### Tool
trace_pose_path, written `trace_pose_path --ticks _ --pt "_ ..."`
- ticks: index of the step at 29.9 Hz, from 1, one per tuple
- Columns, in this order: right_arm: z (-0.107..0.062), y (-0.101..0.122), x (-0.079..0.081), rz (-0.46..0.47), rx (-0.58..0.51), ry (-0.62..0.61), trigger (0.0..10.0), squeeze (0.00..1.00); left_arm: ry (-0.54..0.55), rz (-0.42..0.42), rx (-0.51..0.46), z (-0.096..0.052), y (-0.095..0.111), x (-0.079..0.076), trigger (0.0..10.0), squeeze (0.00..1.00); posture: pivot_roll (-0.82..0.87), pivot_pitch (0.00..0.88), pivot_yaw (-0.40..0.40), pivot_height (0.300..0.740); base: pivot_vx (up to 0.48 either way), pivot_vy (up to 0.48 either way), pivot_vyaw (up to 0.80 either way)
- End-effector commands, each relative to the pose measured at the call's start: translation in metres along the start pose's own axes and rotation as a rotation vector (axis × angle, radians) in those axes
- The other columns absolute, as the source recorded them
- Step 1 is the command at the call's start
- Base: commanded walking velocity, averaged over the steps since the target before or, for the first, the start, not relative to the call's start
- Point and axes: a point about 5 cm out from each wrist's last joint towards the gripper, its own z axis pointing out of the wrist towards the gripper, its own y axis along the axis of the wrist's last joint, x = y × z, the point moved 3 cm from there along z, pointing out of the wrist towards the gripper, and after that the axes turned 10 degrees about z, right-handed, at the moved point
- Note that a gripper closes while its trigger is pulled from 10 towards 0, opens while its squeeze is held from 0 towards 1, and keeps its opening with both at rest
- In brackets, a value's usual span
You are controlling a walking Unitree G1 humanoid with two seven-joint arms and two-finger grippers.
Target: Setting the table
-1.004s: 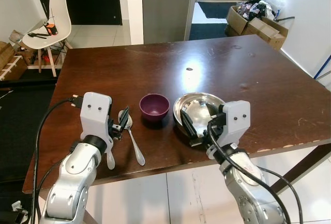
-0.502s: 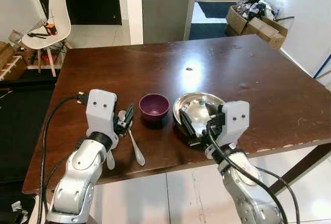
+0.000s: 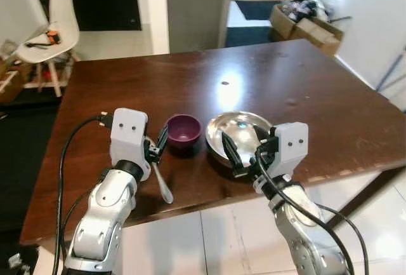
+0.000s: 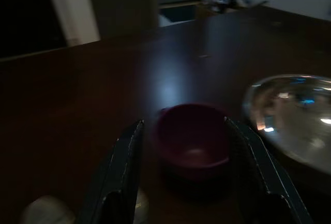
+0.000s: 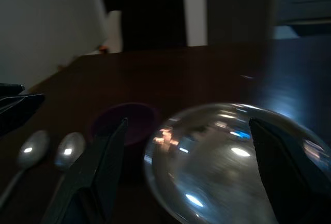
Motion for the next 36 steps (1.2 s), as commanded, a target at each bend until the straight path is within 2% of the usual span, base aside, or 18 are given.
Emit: trace_pose_path --ticks 1,36 --pt "-0.0008 -0.0031 -0.0016 0.009 0.019 -0.007 10.0 0.00 0.000 0.007 0.007 0.0017 -0.0028 -0.0021 10.0 0.00 -0.11 0.000 0.052 0.740 0.000 0.000 -0.80" --pt "-0.0011 -0.0041 -0.0050 0.013 0.028 -0.021 10.0 0.00 -0.010 0.002 0.001 0.0070 -0.0040 -0.0075 10.0 0.00 -0.12 0.000 0.053 0.740 0.000 0.000 -0.79"
